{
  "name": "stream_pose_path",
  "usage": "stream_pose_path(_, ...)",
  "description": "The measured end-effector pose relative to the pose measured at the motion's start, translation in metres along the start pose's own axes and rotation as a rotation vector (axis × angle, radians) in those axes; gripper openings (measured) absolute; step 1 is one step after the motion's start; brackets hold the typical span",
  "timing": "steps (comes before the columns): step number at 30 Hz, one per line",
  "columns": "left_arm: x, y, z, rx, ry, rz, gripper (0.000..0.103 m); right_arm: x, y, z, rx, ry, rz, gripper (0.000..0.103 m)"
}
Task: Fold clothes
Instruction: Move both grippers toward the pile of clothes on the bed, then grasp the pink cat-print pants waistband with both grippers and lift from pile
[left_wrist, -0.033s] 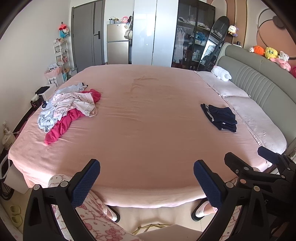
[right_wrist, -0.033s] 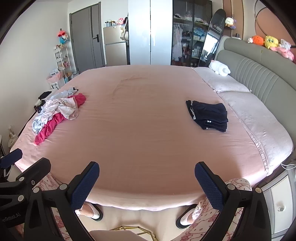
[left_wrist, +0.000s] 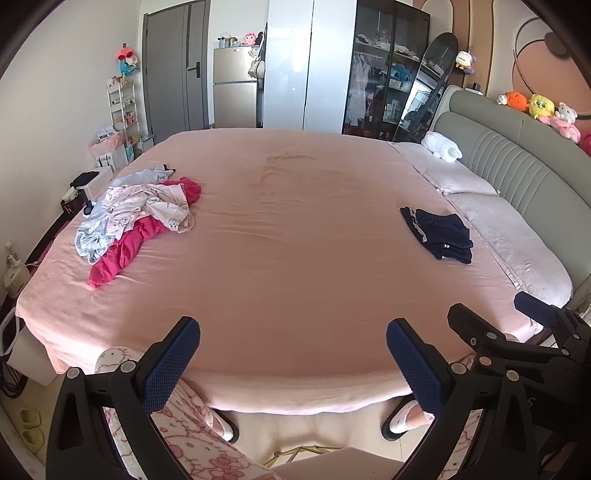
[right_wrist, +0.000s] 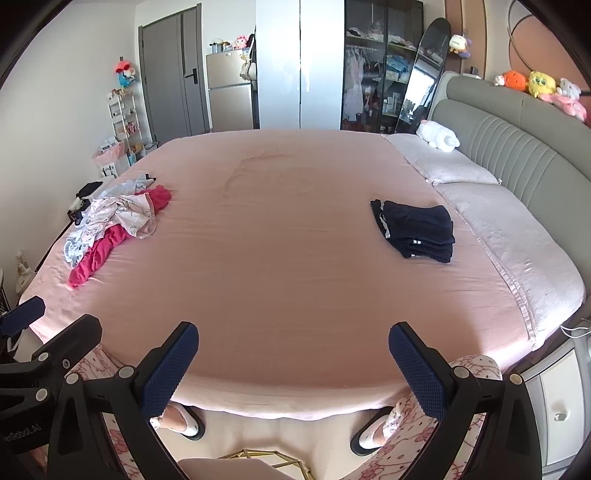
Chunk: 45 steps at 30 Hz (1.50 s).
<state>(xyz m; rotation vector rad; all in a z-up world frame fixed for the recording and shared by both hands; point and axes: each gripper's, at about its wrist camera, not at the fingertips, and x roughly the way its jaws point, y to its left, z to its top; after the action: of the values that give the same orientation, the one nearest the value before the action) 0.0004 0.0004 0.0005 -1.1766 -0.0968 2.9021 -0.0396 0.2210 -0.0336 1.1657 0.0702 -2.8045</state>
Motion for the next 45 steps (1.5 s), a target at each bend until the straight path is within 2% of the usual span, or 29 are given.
stream_pose_path(5, -0.003, -0.016, 0.000, 0.028, -0.026, 0.021, 0.103, -0.003, -0.003, -0.001, 0.012, -0.023, 0.015, 0.103)
stream_pose_path(7, -0.004, -0.006, -0.002, -0.004, -0.029, -0.016, 0.103, -0.002, -0.006, 0.000, 0.014, -0.020, 0.015, 0.103)
stream_pose_path(10, -0.007, -0.001, -0.003, -0.025, -0.045, -0.132, 0.103, 0.003, -0.001, 0.003, -0.015, -0.010, 0.006, 0.103)
stream_pose_path(13, -0.007, 0.003, 0.000, -0.061, -0.050, -0.161, 0.103, 0.000, 0.002, 0.004, -0.039, -0.016, 0.090, 0.103)
stream_pose_path(16, -0.006, 0.005, 0.004, -0.060, -0.076, -0.108, 0.103, -0.002, 0.006, 0.006, -0.090, -0.035, 0.167, 0.103)
stream_pose_path(20, 0.000, 0.008, 0.023, -0.025, -0.125, -0.093, 0.103, -0.003, 0.015, 0.024, -0.172, -0.116, 0.142, 0.103)
stream_pose_path(23, 0.006, 0.014, 0.047, 0.012, -0.174, -0.097, 0.103, 0.006, 0.019, 0.051, -0.198, -0.160, 0.139, 0.103)
stream_pose_path(27, 0.019, 0.039, 0.078, -0.011, -0.240, -0.065, 0.103, 0.030, 0.028, 0.092, -0.228, -0.210, 0.139, 0.103)
stream_pose_path(29, 0.032, 0.056, 0.091, -0.021, -0.239, -0.032, 0.103, 0.050, 0.039, 0.113, -0.253, -0.194, 0.156, 0.103)
stream_pose_path(33, 0.060, 0.098, 0.109, -0.068, -0.221, 0.028, 0.103, 0.091, 0.063, 0.148, -0.253, -0.152, 0.255, 0.103)
stream_pose_path(36, 0.079, 0.133, 0.118, -0.111, -0.214, 0.082, 0.103, 0.119, 0.094, 0.163, -0.268, -0.153, 0.289, 0.103)
stream_pose_path(38, 0.095, 0.157, 0.123, -0.135, -0.204, 0.113, 0.103, 0.141, 0.118, 0.175, -0.274, -0.124, 0.325, 0.103)
stream_pose_path(43, 0.140, 0.218, 0.134, -0.207, -0.170, 0.186, 0.103, 0.199, 0.185, 0.199, -0.330, -0.087, 0.333, 0.103)
stream_pose_path(45, 0.157, 0.246, 0.136, -0.247, -0.162, 0.239, 0.103, 0.223, 0.213, 0.205, -0.359, -0.070, 0.346, 0.103)
